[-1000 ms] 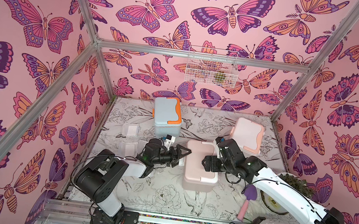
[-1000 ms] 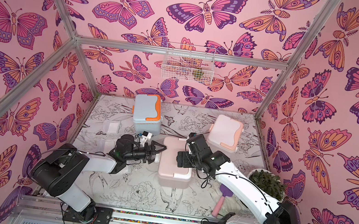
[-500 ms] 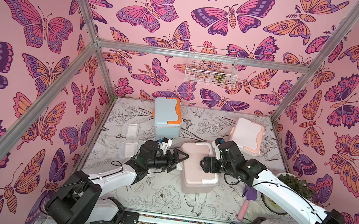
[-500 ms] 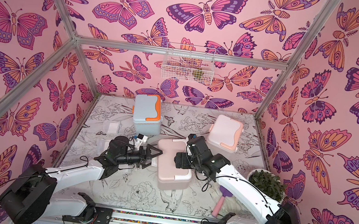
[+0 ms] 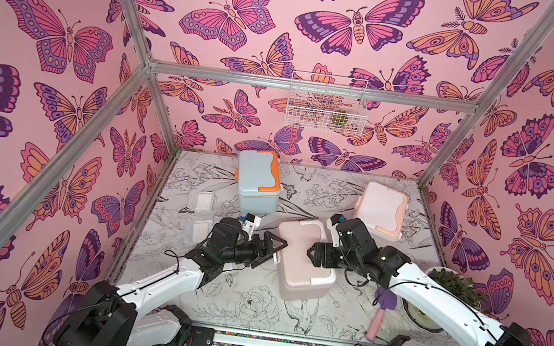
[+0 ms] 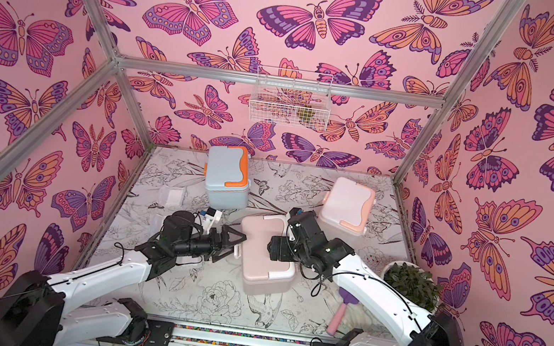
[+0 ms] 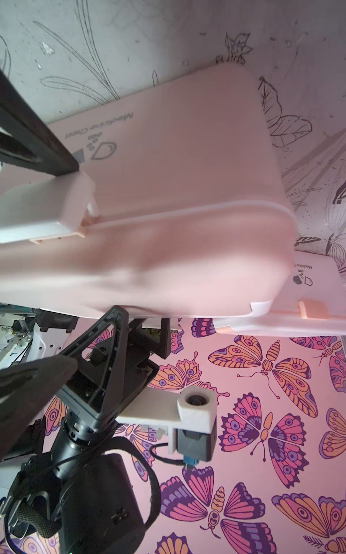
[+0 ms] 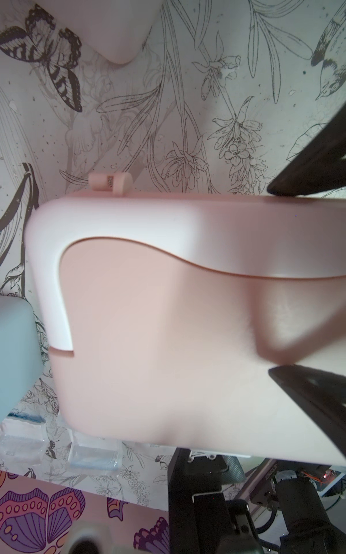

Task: Open first aid kits and take out gauze
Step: Fasten the fastener of the first aid kit.

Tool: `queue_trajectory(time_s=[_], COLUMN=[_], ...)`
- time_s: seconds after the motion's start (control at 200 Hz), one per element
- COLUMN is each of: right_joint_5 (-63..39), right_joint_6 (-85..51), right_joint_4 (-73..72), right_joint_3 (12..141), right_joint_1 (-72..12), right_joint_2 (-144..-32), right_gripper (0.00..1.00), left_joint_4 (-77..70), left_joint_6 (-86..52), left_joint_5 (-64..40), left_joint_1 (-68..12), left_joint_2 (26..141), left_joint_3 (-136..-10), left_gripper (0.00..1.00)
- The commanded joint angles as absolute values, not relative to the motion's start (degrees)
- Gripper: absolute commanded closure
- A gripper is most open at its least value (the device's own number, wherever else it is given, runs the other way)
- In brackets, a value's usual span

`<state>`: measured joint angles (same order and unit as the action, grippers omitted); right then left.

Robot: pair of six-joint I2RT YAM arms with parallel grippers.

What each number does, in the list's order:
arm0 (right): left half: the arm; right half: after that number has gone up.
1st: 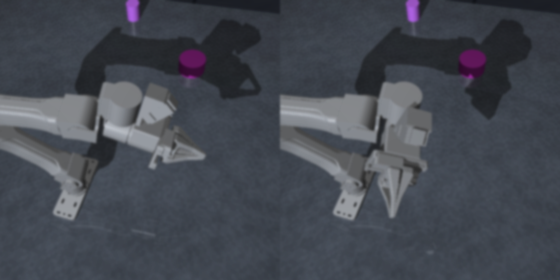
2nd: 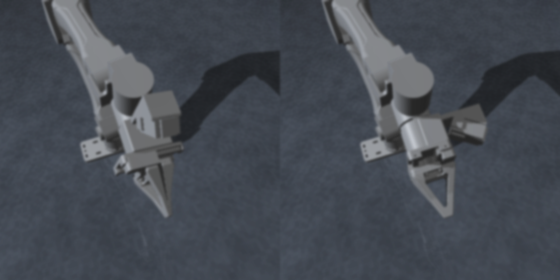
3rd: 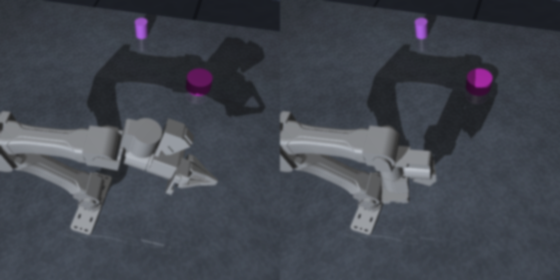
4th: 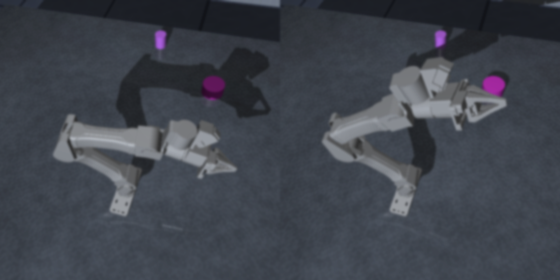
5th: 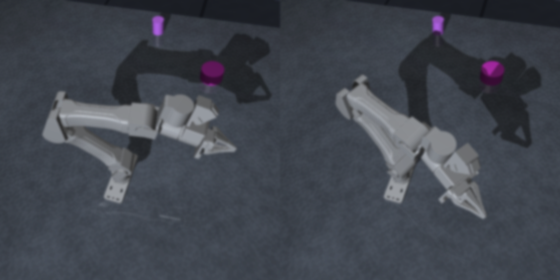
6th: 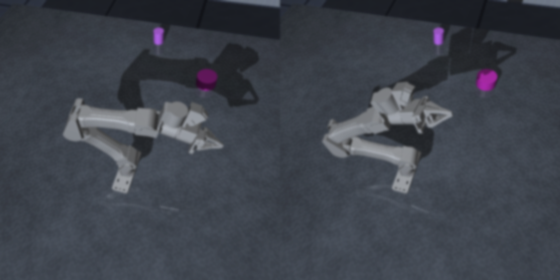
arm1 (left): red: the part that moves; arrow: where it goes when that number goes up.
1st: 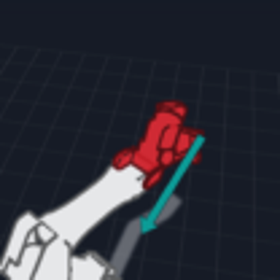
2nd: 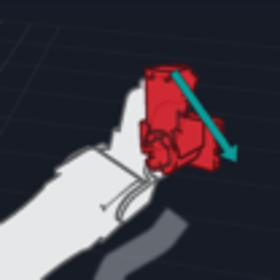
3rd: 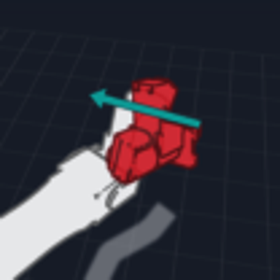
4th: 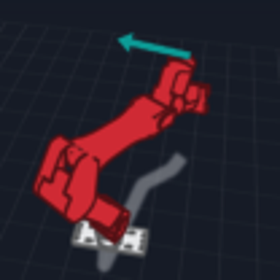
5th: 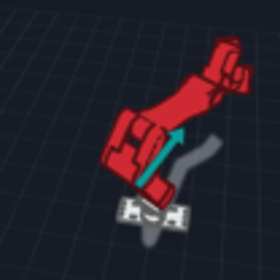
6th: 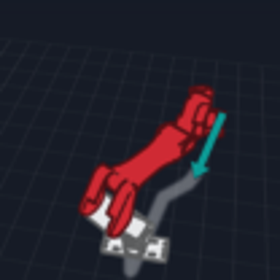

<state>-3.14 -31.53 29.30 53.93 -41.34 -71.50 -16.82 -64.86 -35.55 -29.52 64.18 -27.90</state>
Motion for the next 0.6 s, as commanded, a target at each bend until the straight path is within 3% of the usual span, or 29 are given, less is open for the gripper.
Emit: queue_trajectory(time_s=[0.0,0.596], right_joint_5=[-2.3,-0.17], right_joint_6=[-30.6,-28.66], right_joint_4=[37.44,44.01], right_joint_3=[51.33,57.8], right_joint_1=[-41.83,-41.79], right_joint_2=[-73.47,-69.69], right_gripper=[0.14,0.13], left_joint_4=[-16.62,6.52], left_joint_6=[-62.16,-55.81], left_joint_5=[-36.09,-29.98], left_joint_1=[-29.71,-30.04], left_joint_2=[62.01,56.39], left_joint_3=[-30.32,-34.68], left_gripper=[0.04,0.04])
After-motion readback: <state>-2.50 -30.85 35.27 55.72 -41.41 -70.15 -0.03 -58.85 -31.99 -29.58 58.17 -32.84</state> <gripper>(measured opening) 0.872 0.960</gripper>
